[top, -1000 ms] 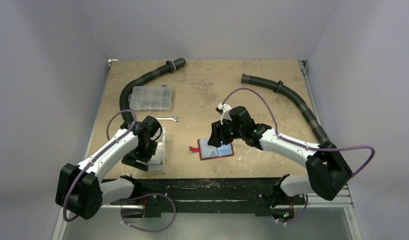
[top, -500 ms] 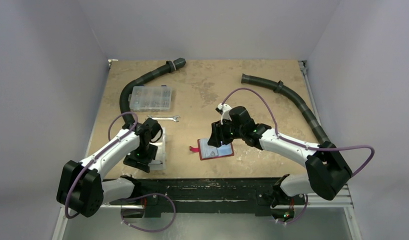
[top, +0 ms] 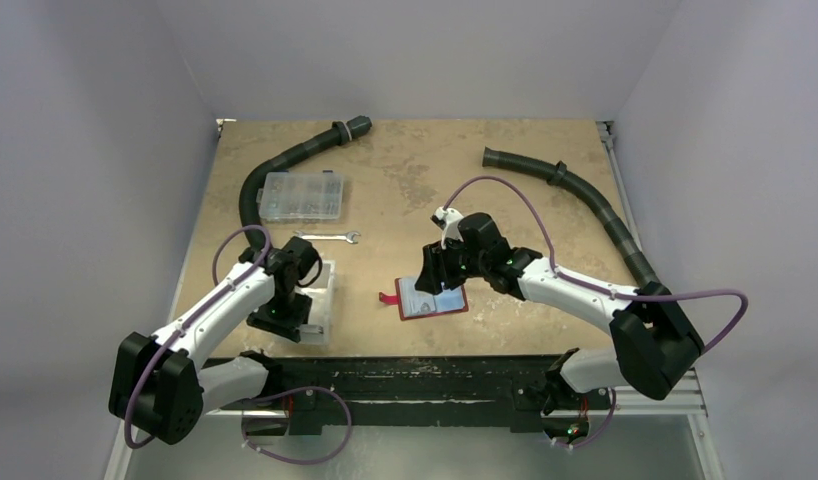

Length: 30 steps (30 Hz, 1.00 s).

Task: Put the credit cards into the card holder
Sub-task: Pick up the credit card from the storage box.

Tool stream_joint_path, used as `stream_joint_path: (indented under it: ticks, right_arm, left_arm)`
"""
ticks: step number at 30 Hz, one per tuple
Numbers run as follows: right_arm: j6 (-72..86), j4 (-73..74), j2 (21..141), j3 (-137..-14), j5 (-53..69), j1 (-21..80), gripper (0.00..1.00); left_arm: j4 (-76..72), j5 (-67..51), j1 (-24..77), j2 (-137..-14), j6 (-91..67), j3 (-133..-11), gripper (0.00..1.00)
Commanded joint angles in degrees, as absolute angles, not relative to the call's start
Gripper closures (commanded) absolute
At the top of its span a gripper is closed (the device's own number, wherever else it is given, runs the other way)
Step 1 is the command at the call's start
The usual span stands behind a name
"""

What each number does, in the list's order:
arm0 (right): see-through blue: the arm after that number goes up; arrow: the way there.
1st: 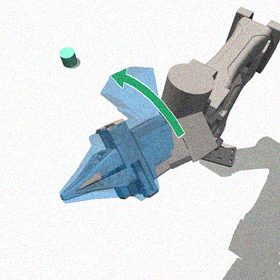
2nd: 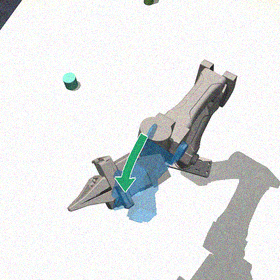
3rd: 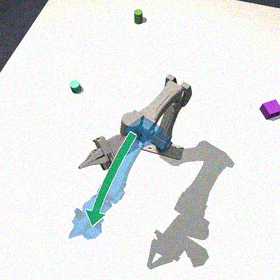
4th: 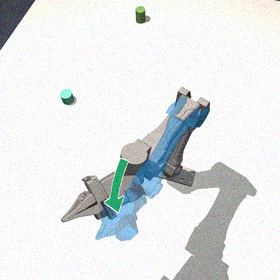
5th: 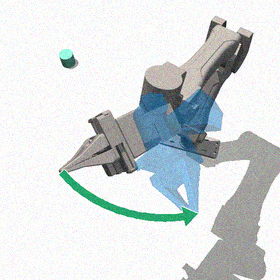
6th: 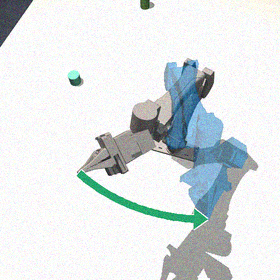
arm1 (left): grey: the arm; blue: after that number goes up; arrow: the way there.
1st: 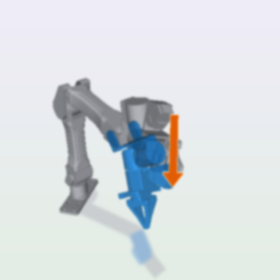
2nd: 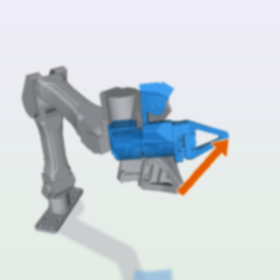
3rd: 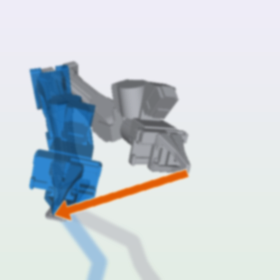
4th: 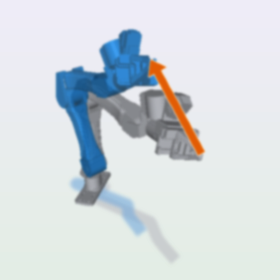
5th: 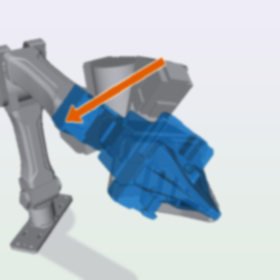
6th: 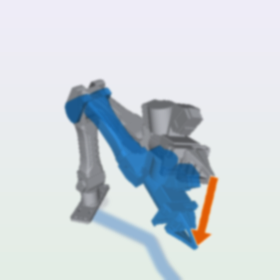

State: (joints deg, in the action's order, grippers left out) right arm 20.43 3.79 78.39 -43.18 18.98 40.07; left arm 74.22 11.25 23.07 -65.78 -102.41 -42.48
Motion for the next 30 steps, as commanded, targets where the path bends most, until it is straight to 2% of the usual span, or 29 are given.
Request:
stream_joint_path:
  ticks: [1,20,26,30]
  right_arm:
    - [19.69,1.84,78.22,-42.63,18.77,40.23,0.44]
    - [19.69,1.54,78.93,-42.45,18.9,40.25,0.44]
    - [19.69,1.58,78.93,-42.41,18.83,40.19,0.44]
    - [19.69,1.52,79.17,-42.45,18.94,40.22,0.44]
  left_arm:
    - [76.2,10.92,22.68,-64.78,-101.71,-43.22,0.58]
    - [76.9,11.8,22.68,-65.64,-100.34,-45.6,0.69]
    - [76.58,12.12,22.68,-65.49,-99.84,-45.54,0.83]
    - [76.93,12.31,22.68,-65.47,-99.68,-45.83,0.87]
